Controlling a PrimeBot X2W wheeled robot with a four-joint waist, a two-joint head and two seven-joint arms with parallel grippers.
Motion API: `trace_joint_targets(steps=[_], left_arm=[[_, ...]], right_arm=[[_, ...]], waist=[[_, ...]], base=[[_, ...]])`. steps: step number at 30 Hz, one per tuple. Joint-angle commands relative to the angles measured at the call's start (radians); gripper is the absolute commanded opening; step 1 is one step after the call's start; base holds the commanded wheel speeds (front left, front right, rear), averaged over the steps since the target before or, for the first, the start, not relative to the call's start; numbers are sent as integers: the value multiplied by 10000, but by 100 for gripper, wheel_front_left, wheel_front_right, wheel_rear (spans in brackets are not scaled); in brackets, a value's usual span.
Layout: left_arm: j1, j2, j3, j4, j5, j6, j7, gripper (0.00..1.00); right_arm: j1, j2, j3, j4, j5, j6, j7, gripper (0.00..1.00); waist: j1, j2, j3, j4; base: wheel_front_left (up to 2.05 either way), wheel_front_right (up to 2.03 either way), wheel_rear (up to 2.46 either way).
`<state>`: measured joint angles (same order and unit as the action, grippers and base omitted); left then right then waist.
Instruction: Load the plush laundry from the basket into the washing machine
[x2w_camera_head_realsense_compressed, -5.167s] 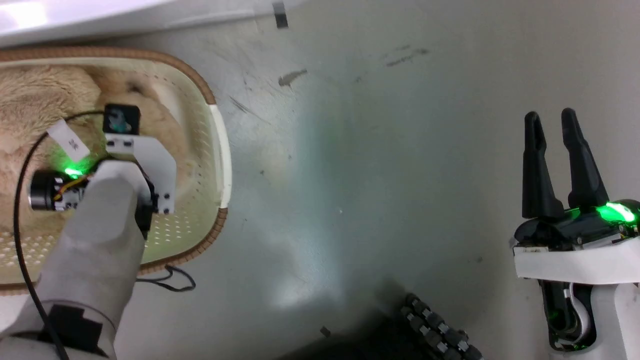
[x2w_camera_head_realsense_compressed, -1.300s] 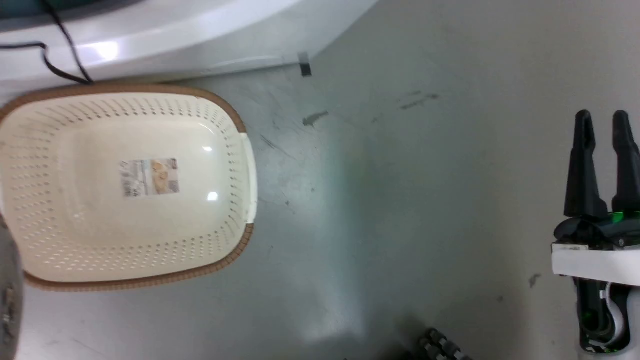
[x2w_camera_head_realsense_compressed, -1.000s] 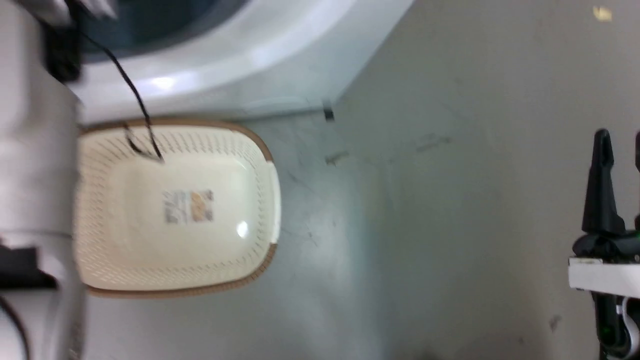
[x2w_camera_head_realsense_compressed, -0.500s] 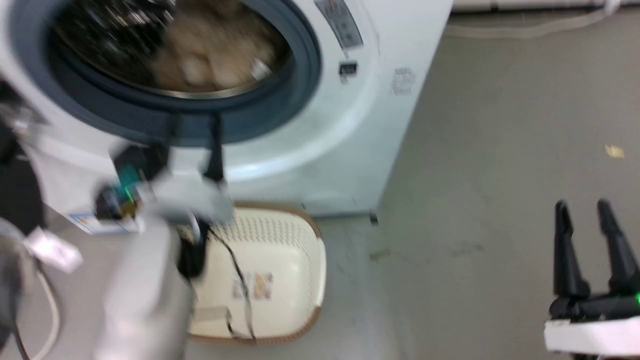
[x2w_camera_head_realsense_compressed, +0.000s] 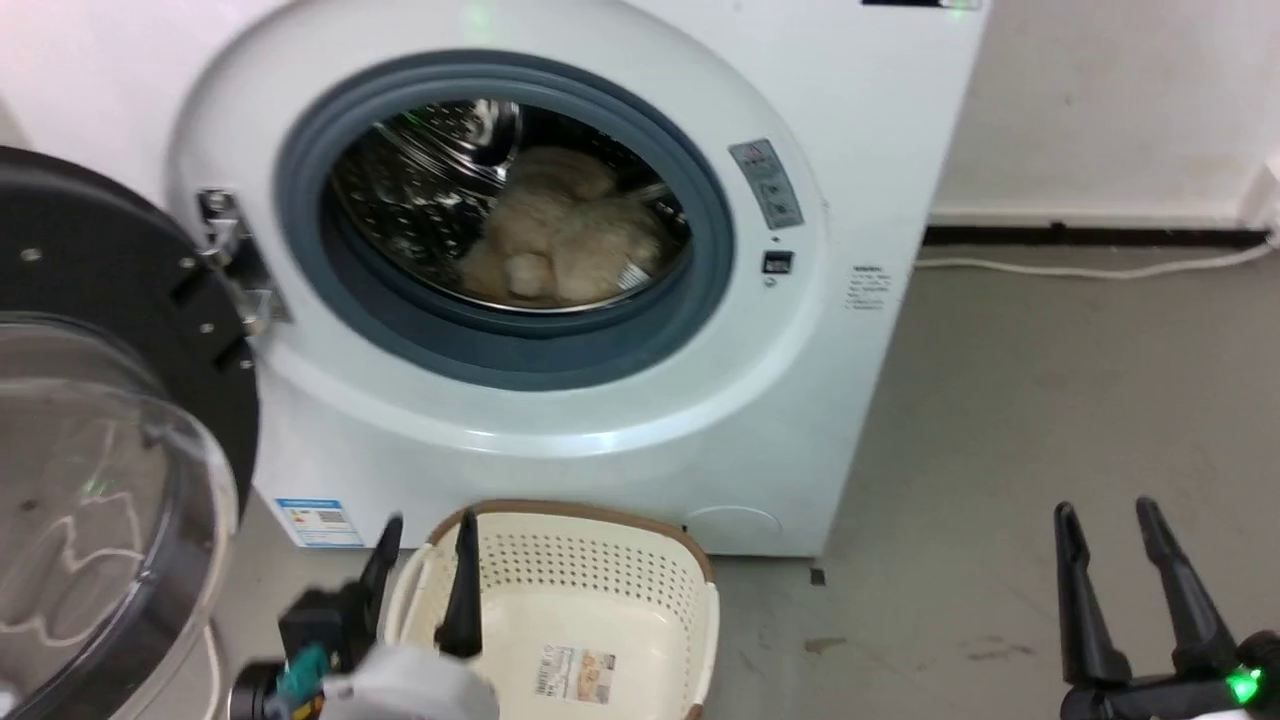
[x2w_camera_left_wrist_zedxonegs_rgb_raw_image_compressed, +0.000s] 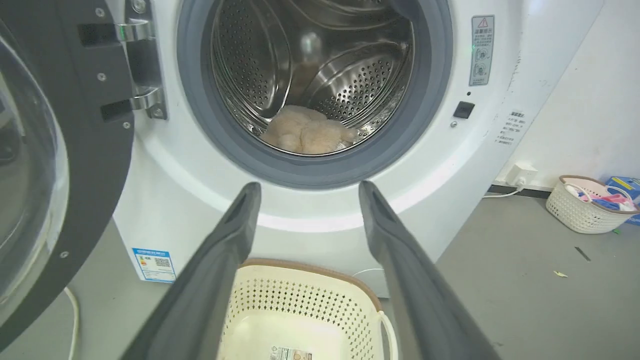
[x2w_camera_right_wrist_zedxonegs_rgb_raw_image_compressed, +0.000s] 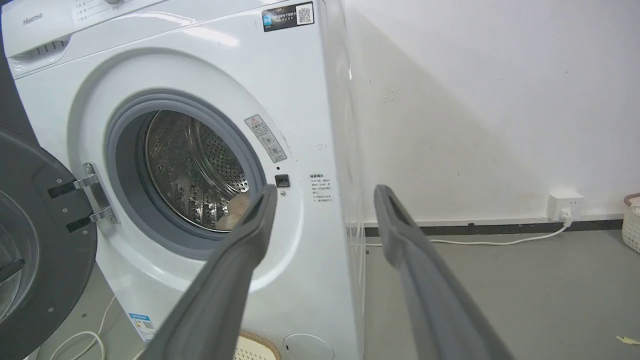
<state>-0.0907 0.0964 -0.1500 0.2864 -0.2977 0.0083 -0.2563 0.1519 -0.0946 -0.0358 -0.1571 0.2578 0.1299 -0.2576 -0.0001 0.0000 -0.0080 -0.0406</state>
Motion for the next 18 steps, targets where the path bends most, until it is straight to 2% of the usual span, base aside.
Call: trace_joint_targets(steps=[1, 7, 10, 18], left_arm=[[244, -36, 17, -126, 107, 79, -53, 100], [1038, -207, 133, -698, 543, 395, -54, 100], [1288, -221, 99, -952, 1098, 528, -54, 100], [1446, -210, -33, -1348, 1756, 174, -54, 100]], right_arm=[[200, 57, 18, 52, -65, 8, -42, 100], [456, 232, 50, 131, -238, 8, -42, 100], [521, 317, -2, 147, -269, 8, -42, 100], [470, 406, -183, 455, -445, 8, -42, 100]], waist=[[1, 0, -139, 166], [1, 0, -212, 424], [1, 0, -212, 506], [1, 0, -194, 584]], base=[[0, 0, 0], [0, 0, 0], [0, 0, 0], [0, 0, 0]])
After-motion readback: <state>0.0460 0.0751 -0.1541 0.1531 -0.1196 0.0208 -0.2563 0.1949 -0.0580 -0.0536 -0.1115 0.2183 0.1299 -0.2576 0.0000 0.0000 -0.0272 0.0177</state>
